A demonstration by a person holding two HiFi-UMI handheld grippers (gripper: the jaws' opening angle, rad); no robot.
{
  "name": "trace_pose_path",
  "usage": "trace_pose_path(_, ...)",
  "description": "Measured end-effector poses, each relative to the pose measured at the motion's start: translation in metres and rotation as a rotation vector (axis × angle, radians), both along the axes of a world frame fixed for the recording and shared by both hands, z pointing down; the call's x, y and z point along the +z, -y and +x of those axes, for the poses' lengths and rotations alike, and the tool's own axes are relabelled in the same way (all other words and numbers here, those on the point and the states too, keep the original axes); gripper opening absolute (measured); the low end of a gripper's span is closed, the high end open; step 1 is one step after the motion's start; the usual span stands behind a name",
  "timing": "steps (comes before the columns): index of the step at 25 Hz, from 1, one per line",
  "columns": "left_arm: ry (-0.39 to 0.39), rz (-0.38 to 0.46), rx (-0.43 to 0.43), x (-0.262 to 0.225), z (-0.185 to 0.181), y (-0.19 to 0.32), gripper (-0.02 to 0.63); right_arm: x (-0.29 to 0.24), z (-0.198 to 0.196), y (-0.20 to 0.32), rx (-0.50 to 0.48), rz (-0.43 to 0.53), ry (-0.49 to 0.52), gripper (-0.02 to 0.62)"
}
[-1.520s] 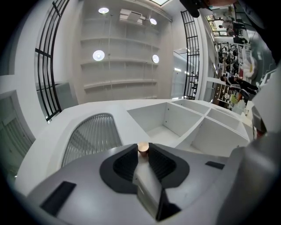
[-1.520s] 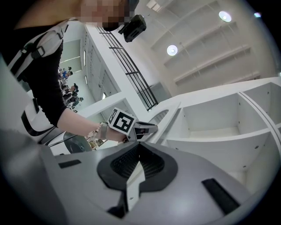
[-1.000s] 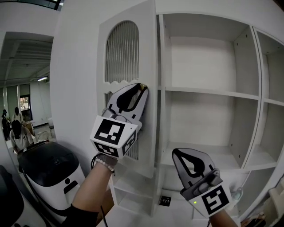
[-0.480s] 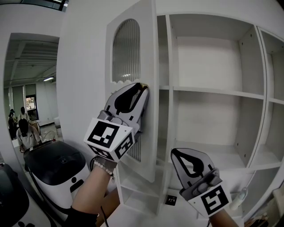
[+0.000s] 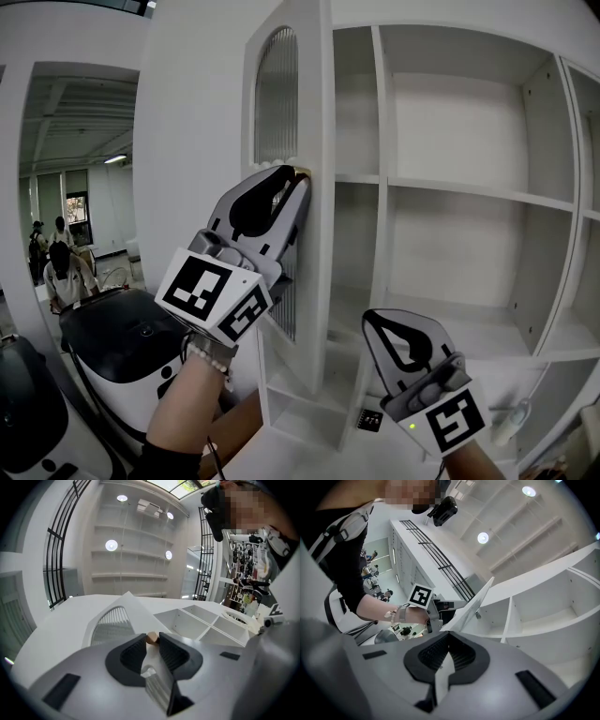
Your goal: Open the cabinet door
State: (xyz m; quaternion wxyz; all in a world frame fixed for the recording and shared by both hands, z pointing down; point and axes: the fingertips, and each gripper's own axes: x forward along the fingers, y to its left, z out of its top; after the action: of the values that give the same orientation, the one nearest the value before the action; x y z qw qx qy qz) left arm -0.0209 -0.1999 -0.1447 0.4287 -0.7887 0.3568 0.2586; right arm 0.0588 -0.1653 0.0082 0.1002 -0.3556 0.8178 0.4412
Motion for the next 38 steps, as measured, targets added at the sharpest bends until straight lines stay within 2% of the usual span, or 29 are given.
trace_pose_path(11,-0.018,0.038,-0.011,0.001,-0.037,-0.019,0.084,-0.003,-0.029,-0.002,-0.077,0.01,0.007,-0.002)
trace_pose_path(20,-0.044,0.06,-0.044,-0.001,-0.064,-0.031,0.087,-0.005,-0.034,0.002,-0.115,0.017,0.002,-0.002)
trace_pose_path(24,-0.044,0.061,-0.106,-0.002,-0.078,-0.036,0.087,-0.005,-0.043,0.001,-0.159,0.018,0.003,-0.002)
trace_pose_path(30,-0.055,0.031,-0.201,0.0,-0.12,-0.046,0.077,0.0,-0.076,-0.009,-0.232,0.012,-0.006,-0.002)
trace_pose_path(38,-0.124,-0.023,-0.312,0.002,-0.174,-0.042,0.034,0.004,-0.109,-0.012,-0.3,0.006,-0.018,-0.002)
